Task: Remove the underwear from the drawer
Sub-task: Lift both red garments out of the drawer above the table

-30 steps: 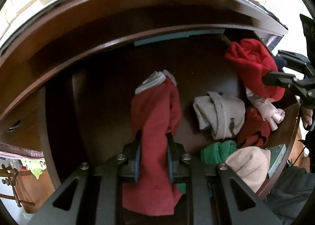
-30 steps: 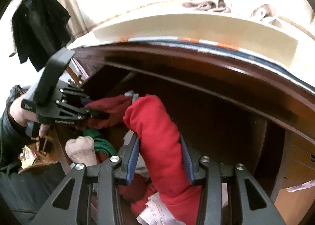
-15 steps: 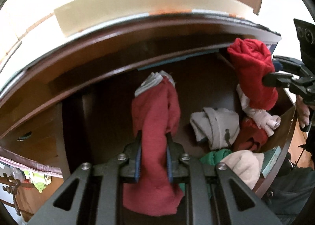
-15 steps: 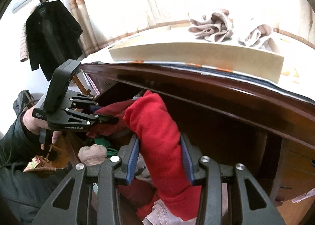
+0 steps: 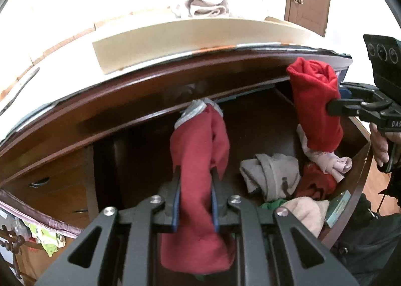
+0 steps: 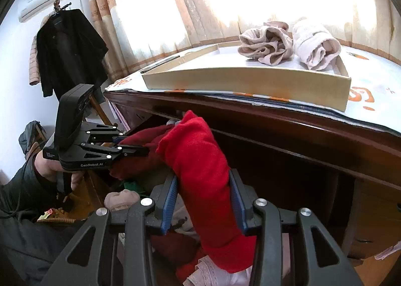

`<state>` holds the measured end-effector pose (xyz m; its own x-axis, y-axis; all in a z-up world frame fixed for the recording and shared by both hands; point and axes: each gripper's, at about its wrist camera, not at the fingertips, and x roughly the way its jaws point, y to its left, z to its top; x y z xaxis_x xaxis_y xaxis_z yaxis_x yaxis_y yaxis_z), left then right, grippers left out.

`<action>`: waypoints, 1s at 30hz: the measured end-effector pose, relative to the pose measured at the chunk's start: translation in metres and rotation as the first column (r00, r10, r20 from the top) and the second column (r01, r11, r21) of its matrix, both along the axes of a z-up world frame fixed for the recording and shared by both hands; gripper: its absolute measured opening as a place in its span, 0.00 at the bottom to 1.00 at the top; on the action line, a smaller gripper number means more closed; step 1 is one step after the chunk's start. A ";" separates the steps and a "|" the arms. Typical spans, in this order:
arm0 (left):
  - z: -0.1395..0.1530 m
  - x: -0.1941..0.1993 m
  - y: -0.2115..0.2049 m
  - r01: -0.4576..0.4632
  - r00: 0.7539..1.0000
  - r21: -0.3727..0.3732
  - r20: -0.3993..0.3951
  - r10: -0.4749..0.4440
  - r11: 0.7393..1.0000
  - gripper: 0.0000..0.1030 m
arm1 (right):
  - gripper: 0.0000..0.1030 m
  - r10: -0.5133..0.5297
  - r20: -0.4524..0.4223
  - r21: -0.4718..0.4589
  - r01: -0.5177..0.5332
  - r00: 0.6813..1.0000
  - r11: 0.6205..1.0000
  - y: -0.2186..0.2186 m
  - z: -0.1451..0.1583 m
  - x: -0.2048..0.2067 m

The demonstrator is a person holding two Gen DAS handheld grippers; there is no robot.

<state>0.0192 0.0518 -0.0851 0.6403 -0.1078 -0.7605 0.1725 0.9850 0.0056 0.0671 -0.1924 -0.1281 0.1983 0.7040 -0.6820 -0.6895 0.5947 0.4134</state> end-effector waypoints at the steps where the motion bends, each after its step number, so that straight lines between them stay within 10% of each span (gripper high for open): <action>1: 0.001 -0.002 -0.001 0.000 1.000 0.004 0.007 0.000 1.000 0.16 | 0.41 0.001 0.002 0.002 -0.001 1.000 1.000 0.000 0.000 0.000; 30: 0.007 -0.022 -0.032 0.028 0.975 -0.032 0.222 -0.020 0.999 0.16 | 0.41 -0.019 0.055 0.037 0.017 0.998 0.999 -0.006 0.009 -0.008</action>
<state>-0.0029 0.0195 -0.0776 0.7894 -0.1491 -0.5955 0.1945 0.9808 0.0123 0.0596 -0.1981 -0.1191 0.2476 0.7244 -0.6434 -0.7011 0.5923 0.3970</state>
